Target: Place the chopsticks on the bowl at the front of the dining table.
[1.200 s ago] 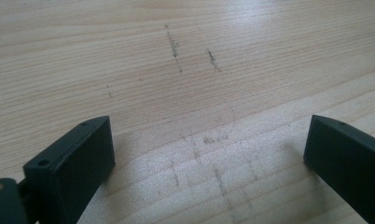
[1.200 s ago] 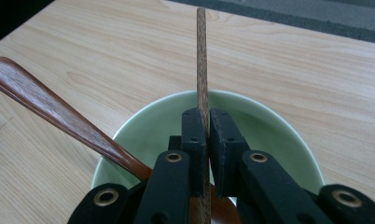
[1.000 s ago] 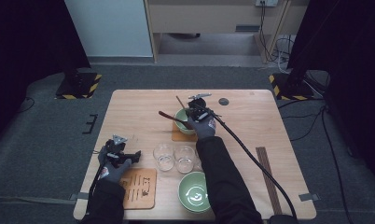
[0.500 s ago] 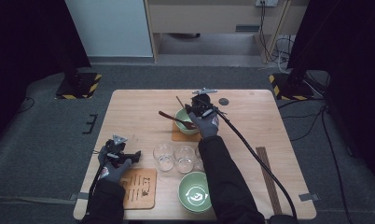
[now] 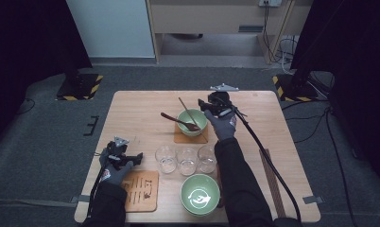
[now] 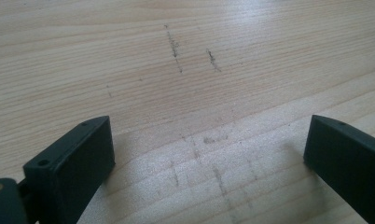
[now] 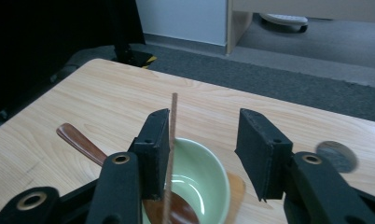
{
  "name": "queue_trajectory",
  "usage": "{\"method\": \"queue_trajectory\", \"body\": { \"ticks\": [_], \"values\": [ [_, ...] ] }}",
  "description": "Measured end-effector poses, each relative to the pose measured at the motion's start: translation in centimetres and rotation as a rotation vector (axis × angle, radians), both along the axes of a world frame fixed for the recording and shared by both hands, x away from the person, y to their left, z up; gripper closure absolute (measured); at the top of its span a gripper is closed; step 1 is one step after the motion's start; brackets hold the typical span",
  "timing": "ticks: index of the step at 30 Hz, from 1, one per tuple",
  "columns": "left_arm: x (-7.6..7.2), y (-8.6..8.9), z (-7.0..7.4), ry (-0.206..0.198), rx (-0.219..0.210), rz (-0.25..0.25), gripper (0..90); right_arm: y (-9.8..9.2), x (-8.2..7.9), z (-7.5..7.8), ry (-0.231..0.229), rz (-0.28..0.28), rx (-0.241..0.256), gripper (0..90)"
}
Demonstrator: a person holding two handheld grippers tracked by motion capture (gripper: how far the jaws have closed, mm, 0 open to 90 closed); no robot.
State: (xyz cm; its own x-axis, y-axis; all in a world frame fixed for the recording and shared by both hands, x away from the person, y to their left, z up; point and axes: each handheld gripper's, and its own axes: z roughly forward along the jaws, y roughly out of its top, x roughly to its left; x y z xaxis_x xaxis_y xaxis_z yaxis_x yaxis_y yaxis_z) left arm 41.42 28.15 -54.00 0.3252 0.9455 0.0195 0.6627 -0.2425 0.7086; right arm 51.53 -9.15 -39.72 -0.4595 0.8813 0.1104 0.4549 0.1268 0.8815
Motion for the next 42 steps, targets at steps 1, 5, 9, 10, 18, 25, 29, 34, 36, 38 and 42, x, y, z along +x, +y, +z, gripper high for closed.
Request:
{"method": "queue_trajectory", "body": {
  "ticks": [1,5,9,10,18,25,29,34,36,38,42],
  "values": [
    [0.0,0.0,0.0,0.0,0.0,0.0,0.8,0.0,0.0,0.0,0.0,0.0,0.0,54.5],
    [0.0,0.0,0.0,0.0,0.0,0.0,0.8,-1.8,-0.9,0.2,-0.009,-0.029,0.003,54.3],
    [0.0,0.0,0.0,0.0,0.0,0.0,0.8,-3.1,-1.6,0.1,-0.012,-0.044,0.003,52.3],
    [0.0,0.0,0.0,0.0,0.0,0.0,0.8,-3.7,-2.0,0.0,-0.012,-0.048,0.006,52.2],
    [0.0,0.0,0.0,0.0,0.0,0.0,0.8,-6.1,-3.6,-0.7,-0.008,-0.072,-0.001,48.5],
    [0.0,0.0,0.0,0.0,0.0,0.0,0.8,-7.6,-5.1,-1.3,-0.011,-0.076,-0.004,46.0],
    [0.0,0.0,0.0,0.0,0.0,0.0,0.8,-8.6,-6.2,-1.6,-0.01,-0.077,-0.001,43.4],
    [0.0,0.0,0.0,0.0,0.0,0.0,0.8,-9.8,-7.2,-1.8,-0.014,-0.087,0.016,41.3],
    [0.0,0.0,0.0,0.0,0.001,0.0,0.8,-10.1,-7.7,-1.8,-0.019,-0.086,0.019,40.8],
    [0.0,0.0,0.0,0.0,0.0,0.0,0.8,-10.6,-8.4,-2.2,-0.021,-0.08,0.008,38.5],
    [0.0,0.0,0.0,0.0,0.0,0.0,0.8,-11.4,-9.1,-2.8,-0.018,-0.089,0.001,37.7]
  ]
}}
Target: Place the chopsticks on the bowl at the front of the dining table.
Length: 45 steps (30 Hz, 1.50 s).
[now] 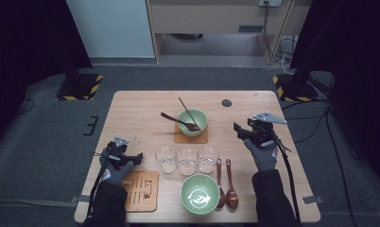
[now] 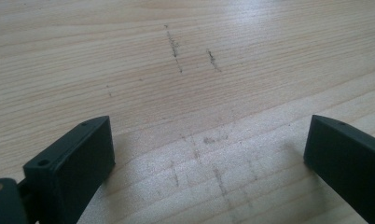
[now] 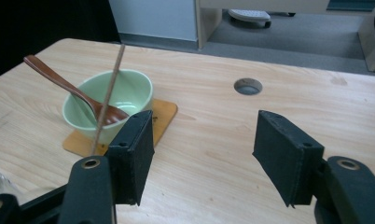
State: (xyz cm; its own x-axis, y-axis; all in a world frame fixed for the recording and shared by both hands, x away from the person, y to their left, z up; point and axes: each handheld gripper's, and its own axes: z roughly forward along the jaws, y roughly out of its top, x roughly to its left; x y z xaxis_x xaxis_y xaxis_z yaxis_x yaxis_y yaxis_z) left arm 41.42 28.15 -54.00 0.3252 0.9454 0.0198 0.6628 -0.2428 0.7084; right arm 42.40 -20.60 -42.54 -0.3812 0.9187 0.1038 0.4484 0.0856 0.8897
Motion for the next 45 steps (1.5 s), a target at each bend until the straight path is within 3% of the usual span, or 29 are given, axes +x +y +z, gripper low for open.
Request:
{"method": "queue_trajectory", "body": {
  "ticks": [7,15,19,29,45],
  "values": [
    [0.0,0.0,0.0,-0.001,0.0,0.0,0.8,-1.2,-1.0,-1.3,0.021,-0.022,-0.016,36.9],
    [0.0,0.0,0.0,0.0,0.0,0.0,0.8,-3.0,-2.8,-4.0,0.068,-0.046,-0.038,36.7],
    [0.0,0.0,0.0,0.0,0.001,0.0,0.8,-3.8,-4.0,-5.6,0.098,-0.049,-0.046,38.0],
    [0.0,0.0,0.0,0.0,0.001,0.001,0.8,-4.8,-6.3,-8.0,0.134,-0.059,-0.082,44.6],
    [0.0,0.0,0.0,0.0,0.001,0.0,0.7,-5.8,-7.6,-10.2,0.206,-0.076,-0.114,49.9]
  ]
}}
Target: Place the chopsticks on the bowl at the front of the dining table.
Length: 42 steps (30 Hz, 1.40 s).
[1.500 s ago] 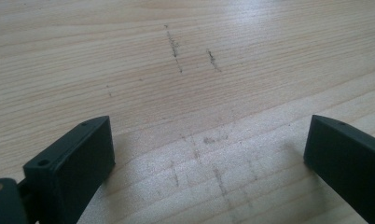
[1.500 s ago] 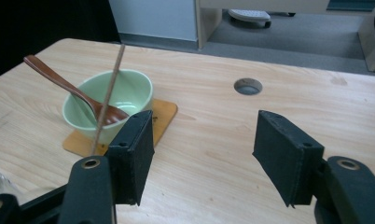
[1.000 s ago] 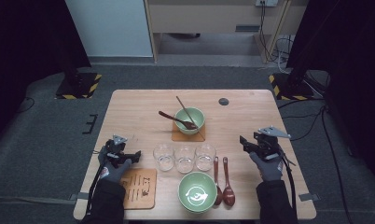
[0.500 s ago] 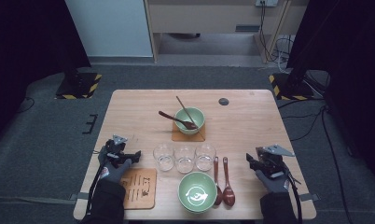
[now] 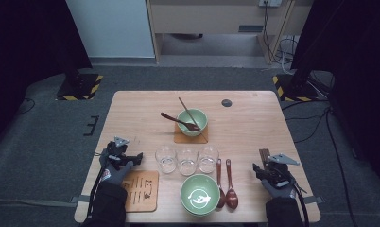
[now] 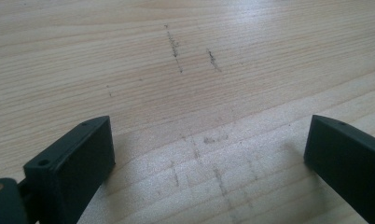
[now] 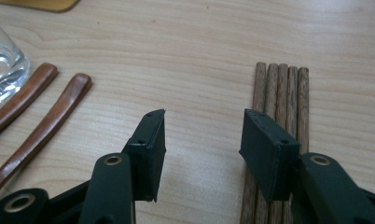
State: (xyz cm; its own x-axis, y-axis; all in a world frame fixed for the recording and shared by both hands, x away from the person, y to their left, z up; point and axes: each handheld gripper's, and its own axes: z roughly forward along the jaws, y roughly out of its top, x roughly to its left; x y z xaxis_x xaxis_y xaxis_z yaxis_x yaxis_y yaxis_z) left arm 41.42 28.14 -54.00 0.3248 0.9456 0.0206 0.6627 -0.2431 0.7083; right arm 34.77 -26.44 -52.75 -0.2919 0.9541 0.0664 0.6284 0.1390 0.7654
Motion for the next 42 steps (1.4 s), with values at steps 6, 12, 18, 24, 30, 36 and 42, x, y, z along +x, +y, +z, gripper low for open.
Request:
{"method": "queue_trajectory", "body": {
  "ticks": [6,12,18,24,30,36,42],
  "values": [
    [0.0,0.0,0.0,0.0,0.0,0.0,0.8,-0.19,-0.11,-0.21,0.012,-0.01,-0.009,50.0],
    [0.0,0.0,0.0,0.0,0.0,0.0,0.8,-0.39,-0.05,-0.51,0.03,-0.022,-0.024,49.9],
    [0.0,0.0,0.0,0.0,0.0,0.0,0.8,-0.45,-0.01,-0.62,0.038,-0.026,-0.03,50.0],
    [0.0,0.0,0.0,0.0,0.0,0.0,0.8,-0.39,-0.04,-0.59,0.04,-0.02,-0.033,50.1],
    [0.0,0.0,0.0,0.0,0.0,0.0,0.8,-0.44,-0.09,-0.6,0.041,-0.025,-0.052,50.4],
    [0.0,0.0,0.0,0.0,0.0,0.0,0.8,-0.15,-0.21,-0.55,0.041,-0.009,-0.046,51.8],
    [0.0,0.0,0.0,0.0,0.0,0.0,0.8,-0.01,-0.25,-0.55,0.041,-0.002,-0.041,51.8]
  ]
}}
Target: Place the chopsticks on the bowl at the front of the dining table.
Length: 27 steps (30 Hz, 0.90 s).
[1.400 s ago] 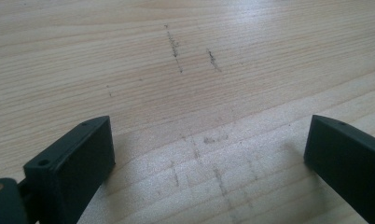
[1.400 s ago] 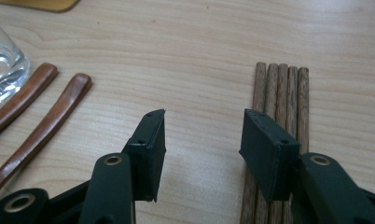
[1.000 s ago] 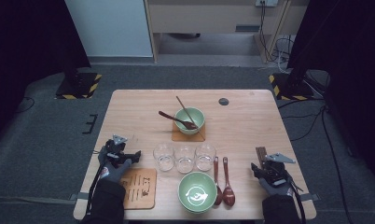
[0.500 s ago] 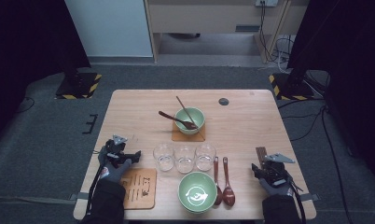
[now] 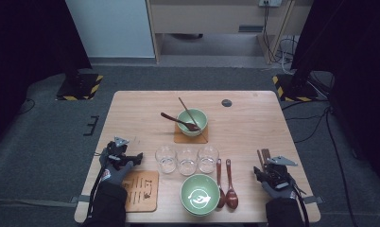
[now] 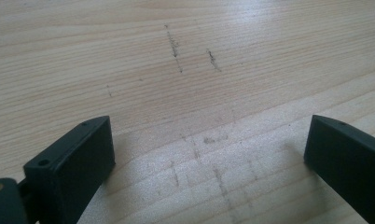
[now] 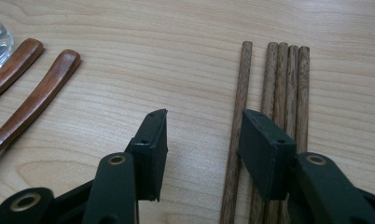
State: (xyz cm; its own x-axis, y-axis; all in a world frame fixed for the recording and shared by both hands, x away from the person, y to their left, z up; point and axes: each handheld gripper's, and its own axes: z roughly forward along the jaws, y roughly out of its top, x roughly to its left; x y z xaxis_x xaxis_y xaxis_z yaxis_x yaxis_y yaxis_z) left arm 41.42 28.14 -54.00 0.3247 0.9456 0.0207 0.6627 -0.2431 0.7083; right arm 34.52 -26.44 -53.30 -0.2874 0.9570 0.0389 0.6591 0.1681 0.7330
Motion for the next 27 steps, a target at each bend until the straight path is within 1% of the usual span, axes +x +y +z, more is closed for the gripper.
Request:
{"method": "queue_trajectory", "body": {
  "ticks": [4,6,8,10,12,16,17,19,24,25,27],
  "values": [
    [0.0,0.0,0.0,0.0,0.0,0.0,0.8,0.2,0.0,0.0,0.002,0.012,0.008,51.8],
    [0.0,0.0,0.0,0.0,0.0,0.0,0.8,0.3,0.0,0.1,0.003,0.012,0.011,51.8],
    [0.0,0.0,0.0,0.0,0.0,0.0,0.8,0.1,-0.1,0.3,-0.009,0.008,0.007,52.5],
    [0.0,0.0,0.0,0.0,0.0,0.0,0.8,0.0,-0.2,0.3,-0.009,0.004,0.007,53.0],
    [0.0,0.0,0.0,0.0,0.0,0.0,0.8,-0.2,-0.3,0.3,-0.009,-0.005,-0.013,54.5],
    [0.0,0.0,0.0,0.0,0.0,0.0,0.8,-0.4,-0.8,0.2,0.006,-0.005,-0.029,60.0],
    [0.0,0.0,0.0,0.0,0.0,0.0,0.8,-0.4,-0.8,0.2,0.006,-0.005,-0.029,60.0],
    [0.0,0.0,0.0,0.0,0.0,0.0,0.8,-0.5,-1.0,0.2,0.012,-0.004,-0.035,64.1],
    [0.0,0.0,0.0,0.0,0.0,0.0,0.8,-0.5,-1.1,0.0,0.026,0.0,-0.045,67.5],
    [0.0,0.0,0.0,0.0,0.0,0.0,0.8,-0.3,-1.1,-0.2,0.031,0.002,-0.053,69.0],
    [0.0,0.0,0.0,0.0,0.0,0.0,0.8,-0.3,-1.1,-0.2,0.031,0.003,-0.052,69.9]
  ]
}}
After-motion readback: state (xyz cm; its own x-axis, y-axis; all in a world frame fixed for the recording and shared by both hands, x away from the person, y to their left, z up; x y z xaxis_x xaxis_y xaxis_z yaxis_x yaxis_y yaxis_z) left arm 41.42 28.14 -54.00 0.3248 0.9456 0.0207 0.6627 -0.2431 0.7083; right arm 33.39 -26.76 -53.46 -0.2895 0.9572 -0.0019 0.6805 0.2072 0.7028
